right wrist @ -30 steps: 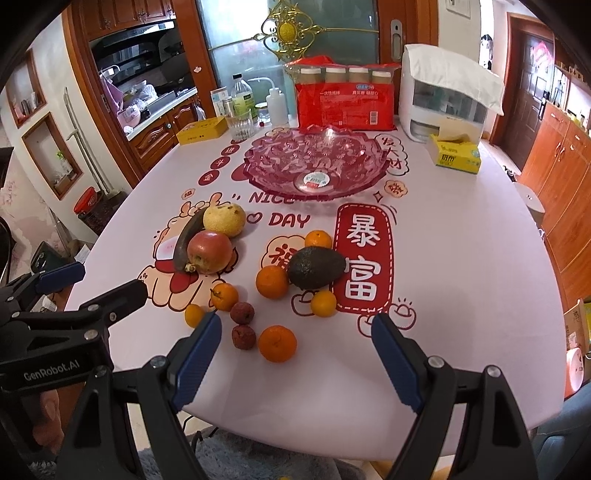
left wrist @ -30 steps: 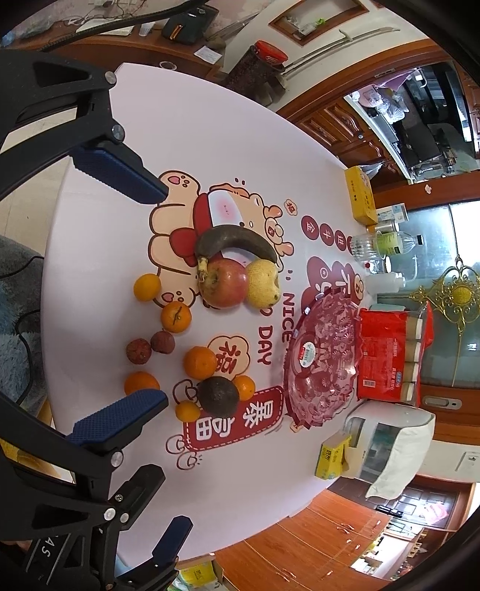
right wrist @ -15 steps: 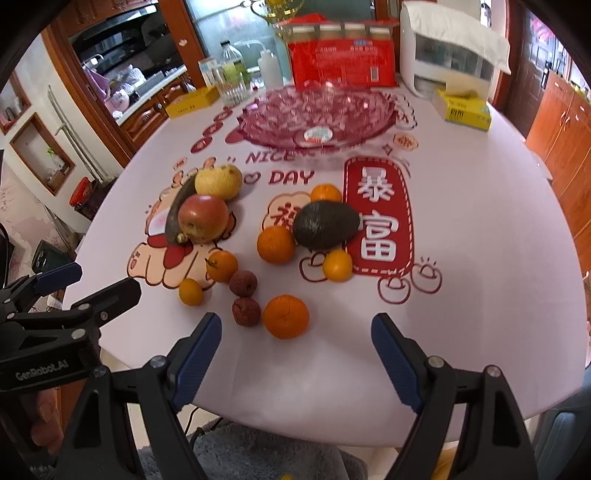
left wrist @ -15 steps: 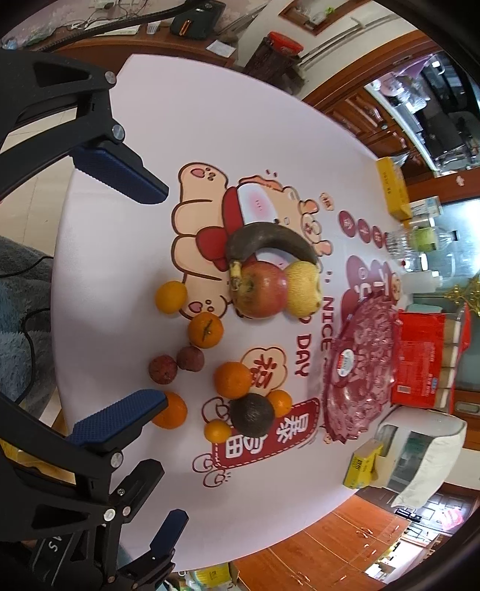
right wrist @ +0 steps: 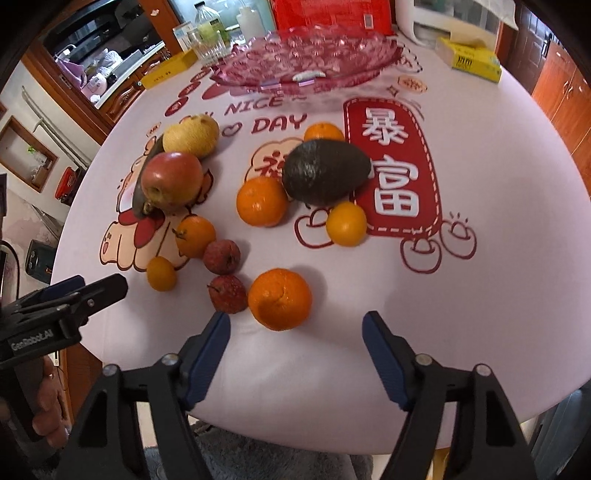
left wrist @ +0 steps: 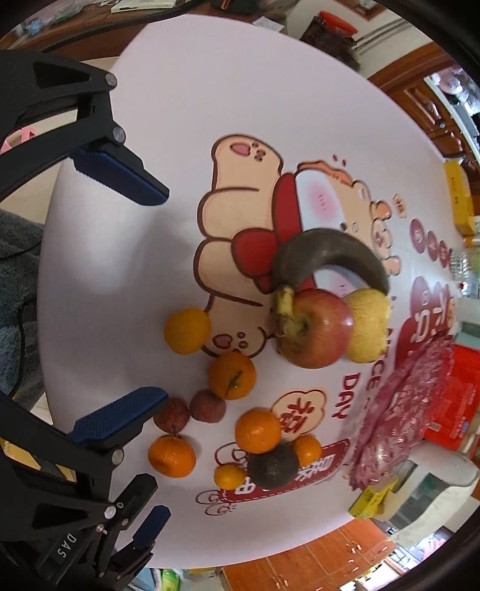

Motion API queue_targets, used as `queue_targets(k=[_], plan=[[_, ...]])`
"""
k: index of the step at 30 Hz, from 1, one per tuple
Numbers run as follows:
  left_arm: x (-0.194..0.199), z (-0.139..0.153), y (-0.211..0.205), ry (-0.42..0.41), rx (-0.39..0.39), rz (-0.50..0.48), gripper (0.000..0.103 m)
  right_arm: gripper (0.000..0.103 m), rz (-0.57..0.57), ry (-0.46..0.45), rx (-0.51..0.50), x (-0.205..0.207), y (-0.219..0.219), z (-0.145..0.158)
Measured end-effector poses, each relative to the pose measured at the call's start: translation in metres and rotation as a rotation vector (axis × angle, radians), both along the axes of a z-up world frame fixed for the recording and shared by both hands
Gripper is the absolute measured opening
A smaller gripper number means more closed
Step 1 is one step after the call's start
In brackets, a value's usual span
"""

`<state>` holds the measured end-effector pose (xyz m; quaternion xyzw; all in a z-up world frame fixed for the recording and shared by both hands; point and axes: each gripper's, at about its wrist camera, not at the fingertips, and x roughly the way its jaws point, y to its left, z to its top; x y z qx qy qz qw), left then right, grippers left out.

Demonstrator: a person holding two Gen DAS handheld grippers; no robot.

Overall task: Organize fruits
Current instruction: 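Grasp a small orange with the left tool while the right tool grasps a large mandarin, then carry both oranges into the pink glass bowl and open both tools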

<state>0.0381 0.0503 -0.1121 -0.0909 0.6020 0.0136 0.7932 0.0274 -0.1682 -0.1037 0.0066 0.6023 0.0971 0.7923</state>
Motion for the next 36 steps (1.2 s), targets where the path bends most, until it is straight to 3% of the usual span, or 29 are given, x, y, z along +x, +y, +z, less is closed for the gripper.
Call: queue_targets(k=[3, 5, 9, 19, 24, 36], plan=[[0.004, -0.01, -0.003, 0.017, -0.032, -0.027, 0.09, 0.07, -0.011, 0.022, 0.012, 0.002, -0.002, -0.009], [0.006, -0.015, -0.006, 0.016, -0.058, -0.038, 0.086, 0.063, -0.016, 0.038, 0.026, 0.004, -0.002, -0.016], [0.011, -0.021, -0.008, 0.014, -0.076, -0.053, 0.074, 0.055, -0.015, 0.057, 0.038, 0.006, -0.001, -0.026], [0.02, -0.034, -0.016, 0.017, -0.118, -0.074, 0.045, 0.054, 0.002, 0.067, 0.091, 0.01, 0.007, -0.038], [0.021, -0.039, -0.014, 0.008, -0.12, -0.052, 0.032, 0.047, 0.007, 0.062, 0.128, 0.009, 0.007, -0.041], [0.01, -0.031, -0.012, -0.041, -0.132, -0.05, 0.029, 0.041, 0.031, 0.011, 0.115, 0.007, 0.013, -0.036]])
